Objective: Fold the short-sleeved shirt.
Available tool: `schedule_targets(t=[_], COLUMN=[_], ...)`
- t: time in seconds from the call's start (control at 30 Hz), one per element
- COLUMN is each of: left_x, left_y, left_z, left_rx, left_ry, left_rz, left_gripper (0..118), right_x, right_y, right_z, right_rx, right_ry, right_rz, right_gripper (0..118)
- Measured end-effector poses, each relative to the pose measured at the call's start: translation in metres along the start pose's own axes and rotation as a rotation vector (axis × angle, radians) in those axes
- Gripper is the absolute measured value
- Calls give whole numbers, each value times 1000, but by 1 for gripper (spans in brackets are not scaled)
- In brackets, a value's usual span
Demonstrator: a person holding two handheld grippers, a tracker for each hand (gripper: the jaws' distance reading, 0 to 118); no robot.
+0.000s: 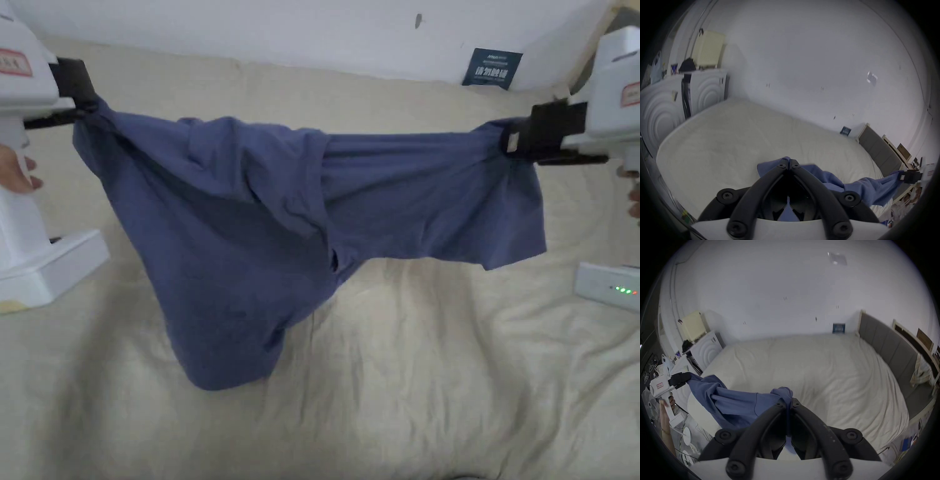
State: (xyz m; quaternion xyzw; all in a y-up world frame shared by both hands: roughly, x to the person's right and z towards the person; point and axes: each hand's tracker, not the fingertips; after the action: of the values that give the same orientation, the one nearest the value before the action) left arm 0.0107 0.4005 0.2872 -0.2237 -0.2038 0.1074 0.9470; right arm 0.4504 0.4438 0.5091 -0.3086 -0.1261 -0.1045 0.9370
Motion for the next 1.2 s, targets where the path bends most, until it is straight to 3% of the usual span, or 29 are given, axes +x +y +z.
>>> schedule_targets(t=[0.13,0.3,0.47,0.7,0.83,0.97,1.2], left_x=[16,51,72,90,95,88,45], left_y=[48,114,171,215,204,164,36], left_z=[14,22,-3,-57,-83,-96,-88], left_rx=[84,199,240,270,282,205,62], left_ry=[-30,11,54,73,103,90,43], left_rz=[-51,-149,-212,-186,-273,-244,-244], left_gripper=[0,0,0,0,0,0,0], right_x=[-15,-46,-53,-52,-46,-36,-14], right_y=[40,96,155,203,203,176,58], right_z=[31,50,35,-9,-39,-68,-105], right_rx=[95,216,282,329,321,277,151], right_ry=[-4,-78,-135,-180,-200,-177,-159], right_rz=[37,108,42,-18,-26,-44,-29], right_gripper=[6,6,6,6,6,6,6])
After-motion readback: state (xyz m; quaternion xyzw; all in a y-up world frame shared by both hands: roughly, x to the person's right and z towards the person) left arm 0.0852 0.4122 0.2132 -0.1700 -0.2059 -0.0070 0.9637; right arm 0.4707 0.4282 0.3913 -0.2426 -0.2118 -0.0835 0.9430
